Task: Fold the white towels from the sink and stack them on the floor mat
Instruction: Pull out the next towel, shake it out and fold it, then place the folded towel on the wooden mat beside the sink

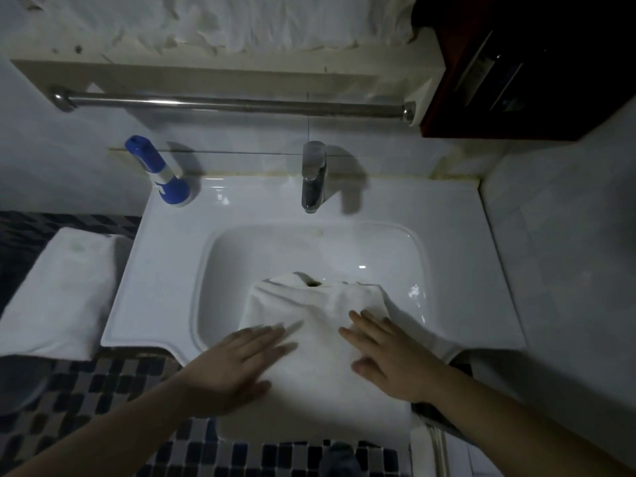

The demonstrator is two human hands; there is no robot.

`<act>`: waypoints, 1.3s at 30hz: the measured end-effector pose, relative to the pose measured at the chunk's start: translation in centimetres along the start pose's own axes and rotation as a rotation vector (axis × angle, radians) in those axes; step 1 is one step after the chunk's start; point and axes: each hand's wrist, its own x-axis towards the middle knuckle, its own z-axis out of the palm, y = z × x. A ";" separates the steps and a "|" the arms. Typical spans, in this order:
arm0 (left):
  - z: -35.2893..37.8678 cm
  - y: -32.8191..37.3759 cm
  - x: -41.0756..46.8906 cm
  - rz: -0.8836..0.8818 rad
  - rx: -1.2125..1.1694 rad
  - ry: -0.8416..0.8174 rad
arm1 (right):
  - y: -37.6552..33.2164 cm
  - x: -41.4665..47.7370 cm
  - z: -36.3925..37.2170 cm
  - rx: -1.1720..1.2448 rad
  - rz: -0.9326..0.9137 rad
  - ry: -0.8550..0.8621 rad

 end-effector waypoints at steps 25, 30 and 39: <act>2.9 -3.2 -2.7 -0.072 0.171 -0.248 | 5.3 -1.7 3.5 -0.379 -0.389 0.090; 5.5 -2.9 -2.2 -0.101 0.118 -0.066 | 5.4 -1.1 4.7 -0.340 -0.336 0.052; 4.2 -2.9 -0.5 -0.661 -0.893 0.248 | 2.9 0.4 4.0 0.293 0.034 0.266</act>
